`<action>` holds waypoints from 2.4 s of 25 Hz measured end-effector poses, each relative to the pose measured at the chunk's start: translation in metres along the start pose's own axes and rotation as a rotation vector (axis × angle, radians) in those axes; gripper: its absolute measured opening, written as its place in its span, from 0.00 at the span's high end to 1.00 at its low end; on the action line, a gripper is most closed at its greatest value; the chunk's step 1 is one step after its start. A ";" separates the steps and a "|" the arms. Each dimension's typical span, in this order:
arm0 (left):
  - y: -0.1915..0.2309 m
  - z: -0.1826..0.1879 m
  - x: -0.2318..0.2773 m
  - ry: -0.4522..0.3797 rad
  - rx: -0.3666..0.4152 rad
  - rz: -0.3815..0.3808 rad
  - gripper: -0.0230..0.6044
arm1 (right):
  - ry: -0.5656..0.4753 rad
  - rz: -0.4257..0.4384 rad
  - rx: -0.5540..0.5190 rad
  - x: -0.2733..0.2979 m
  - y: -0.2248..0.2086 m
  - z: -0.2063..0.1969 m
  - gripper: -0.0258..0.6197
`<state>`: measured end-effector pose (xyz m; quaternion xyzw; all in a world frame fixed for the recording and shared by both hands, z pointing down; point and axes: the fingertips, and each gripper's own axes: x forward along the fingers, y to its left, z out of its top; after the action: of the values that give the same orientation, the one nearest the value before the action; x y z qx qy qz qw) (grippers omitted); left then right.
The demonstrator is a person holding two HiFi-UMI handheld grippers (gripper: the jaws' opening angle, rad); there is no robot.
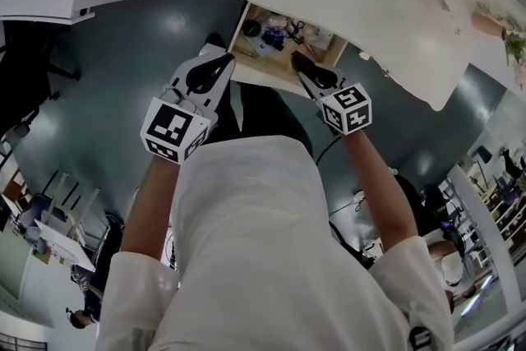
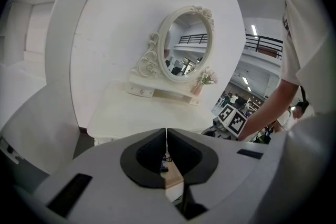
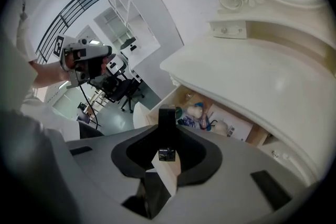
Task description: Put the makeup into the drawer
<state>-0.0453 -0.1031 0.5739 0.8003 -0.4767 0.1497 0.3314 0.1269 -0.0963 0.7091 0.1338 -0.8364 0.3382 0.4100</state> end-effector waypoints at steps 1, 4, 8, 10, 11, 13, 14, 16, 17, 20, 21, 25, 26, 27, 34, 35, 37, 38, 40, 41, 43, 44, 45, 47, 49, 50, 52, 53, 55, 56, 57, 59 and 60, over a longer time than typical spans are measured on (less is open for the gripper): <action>0.000 -0.002 0.002 0.001 -0.006 -0.001 0.93 | 0.011 0.010 0.001 0.005 0.000 -0.001 0.80; 0.003 -0.011 0.009 0.006 -0.024 0.000 0.93 | 0.038 0.026 -0.007 0.018 -0.003 -0.001 0.80; 0.006 -0.020 0.017 0.015 -0.041 0.006 0.93 | 0.084 0.028 -0.011 0.035 -0.012 -0.008 0.80; 0.007 -0.024 0.019 0.017 -0.053 0.009 0.93 | 0.108 0.020 -0.008 0.041 -0.018 -0.014 0.80; 0.007 -0.026 0.019 0.018 -0.060 0.011 0.93 | 0.122 0.016 -0.006 0.044 -0.021 -0.017 0.80; 0.010 -0.031 0.020 0.023 -0.074 0.013 0.93 | 0.149 0.015 0.002 0.052 -0.027 -0.024 0.80; 0.011 -0.034 0.020 0.028 -0.079 0.014 0.93 | 0.162 0.016 0.009 0.056 -0.030 -0.028 0.80; 0.013 -0.042 0.021 0.040 -0.089 0.019 0.93 | 0.187 0.015 0.028 0.065 -0.036 -0.037 0.80; 0.015 -0.044 0.021 0.045 -0.094 0.021 0.93 | 0.199 0.013 0.033 0.068 -0.038 -0.041 0.80; 0.021 -0.048 0.021 0.049 -0.105 0.031 0.93 | 0.240 0.000 0.013 0.080 -0.046 -0.050 0.80; 0.023 -0.049 0.020 0.050 -0.109 0.035 0.93 | 0.256 -0.007 0.001 0.084 -0.049 -0.053 0.80; 0.028 -0.051 0.020 0.055 -0.119 0.046 0.93 | 0.313 -0.027 -0.006 0.095 -0.059 -0.067 0.80; 0.029 -0.051 0.019 0.056 -0.121 0.049 0.93 | 0.326 -0.028 0.000 0.097 -0.060 -0.069 0.80; 0.030 -0.050 0.019 0.057 -0.122 0.051 0.93 | 0.339 -0.028 0.006 0.099 -0.061 -0.072 0.80; 0.034 -0.054 0.019 0.076 -0.130 0.055 0.93 | 0.428 -0.005 0.043 0.113 -0.063 -0.090 0.80; 0.034 -0.055 0.019 0.077 -0.131 0.054 0.93 | 0.442 0.002 0.047 0.114 -0.062 -0.093 0.80; 0.034 -0.055 0.020 0.079 -0.134 0.052 0.93 | 0.467 0.023 0.054 0.115 -0.058 -0.096 0.80; 0.034 -0.055 0.020 0.079 -0.135 0.052 0.93 | 0.475 0.033 0.056 0.116 -0.056 -0.096 0.80; 0.034 -0.056 0.019 0.080 -0.137 0.052 0.93 | 0.478 0.045 0.059 0.117 -0.053 -0.097 0.80; 0.033 -0.056 0.020 0.081 -0.138 0.051 0.93 | 0.475 0.041 0.055 0.118 -0.053 -0.097 0.80; 0.032 -0.056 0.021 0.080 -0.137 0.048 0.93 | 0.468 0.023 0.037 0.116 -0.056 -0.096 0.79; 0.031 -0.057 0.021 0.080 -0.136 0.047 0.93 | 0.465 0.016 0.029 0.115 -0.057 -0.096 0.77; 0.030 -0.056 0.021 0.079 -0.136 0.047 0.93 | 0.461 0.012 0.021 0.114 -0.057 -0.095 0.73; 0.029 -0.055 0.020 0.076 -0.136 0.048 0.93 | 0.455 0.002 0.003 0.111 -0.057 -0.094 0.69; 0.028 -0.054 0.019 0.073 -0.134 0.049 0.93 | 0.449 -0.014 -0.010 0.109 -0.059 -0.093 0.67; 0.027 -0.054 0.019 0.073 -0.133 0.049 0.93 | 0.447 -0.023 -0.009 0.108 -0.061 -0.092 0.65; 0.027 -0.054 0.019 0.074 -0.130 0.047 0.93 | 0.438 -0.041 0.001 0.107 -0.065 -0.089 0.64; 0.026 -0.054 0.019 0.075 -0.128 0.046 0.93 | 0.432 -0.049 0.008 0.107 -0.066 -0.088 0.63; 0.025 -0.053 0.019 0.074 -0.122 0.044 0.93 | 0.419 -0.061 0.021 0.107 -0.068 -0.086 0.63; 0.024 -0.052 0.019 0.073 -0.120 0.043 0.93 | 0.413 -0.064 0.026 0.106 -0.069 -0.085 0.63; 0.024 -0.051 0.020 0.071 -0.119 0.043 0.93 | 0.408 -0.067 0.029 0.106 -0.070 -0.084 0.63; 0.022 -0.049 0.020 0.067 -0.117 0.042 0.93 | 0.398 -0.069 0.030 0.105 -0.070 -0.084 0.63; 0.021 -0.049 0.020 0.065 -0.116 0.042 0.93 | 0.394 -0.070 0.029 0.104 -0.070 -0.083 0.63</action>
<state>-0.0502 -0.0904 0.6290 0.7643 -0.4904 0.1546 0.3892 0.1462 -0.0861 0.8575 0.1002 -0.7299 0.3555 0.5751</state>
